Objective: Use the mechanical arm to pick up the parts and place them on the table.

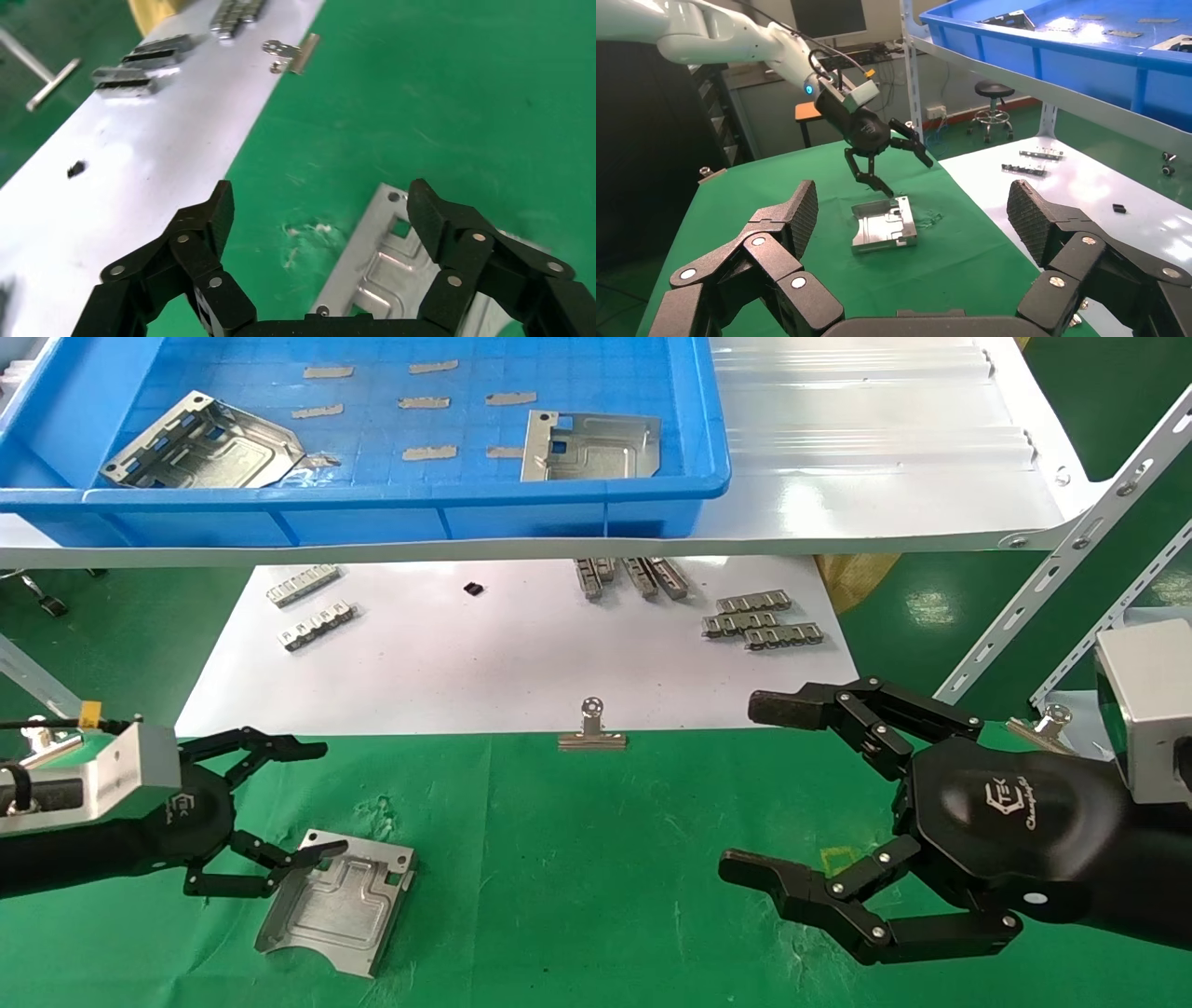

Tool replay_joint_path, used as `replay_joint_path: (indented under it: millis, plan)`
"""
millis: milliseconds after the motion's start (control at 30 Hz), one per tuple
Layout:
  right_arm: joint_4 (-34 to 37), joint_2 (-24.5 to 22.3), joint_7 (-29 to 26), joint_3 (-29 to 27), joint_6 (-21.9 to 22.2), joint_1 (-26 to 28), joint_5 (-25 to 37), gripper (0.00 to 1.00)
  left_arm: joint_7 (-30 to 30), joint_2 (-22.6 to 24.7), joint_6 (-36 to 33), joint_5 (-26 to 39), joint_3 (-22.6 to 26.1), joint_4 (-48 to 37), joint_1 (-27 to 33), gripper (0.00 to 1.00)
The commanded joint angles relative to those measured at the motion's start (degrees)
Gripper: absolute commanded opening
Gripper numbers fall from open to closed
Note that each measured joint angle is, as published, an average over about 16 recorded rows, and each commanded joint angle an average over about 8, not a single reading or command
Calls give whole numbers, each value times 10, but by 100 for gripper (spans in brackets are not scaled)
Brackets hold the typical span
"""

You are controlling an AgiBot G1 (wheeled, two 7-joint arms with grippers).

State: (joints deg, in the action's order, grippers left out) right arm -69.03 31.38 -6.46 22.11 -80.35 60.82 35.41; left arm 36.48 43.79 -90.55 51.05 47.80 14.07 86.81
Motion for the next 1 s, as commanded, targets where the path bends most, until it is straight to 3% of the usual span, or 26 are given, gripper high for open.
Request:
replay_joint_path:
  millis: [33, 1000]
  plan:
    - [0, 0, 0, 0, 0, 0, 0, 100, -9, -2, 1, -2, -6, 12, -5, 100]
    - [0, 0, 0, 0, 0, 0, 0, 100, -253, -47, 26, -49, -171, 319, -135, 100]
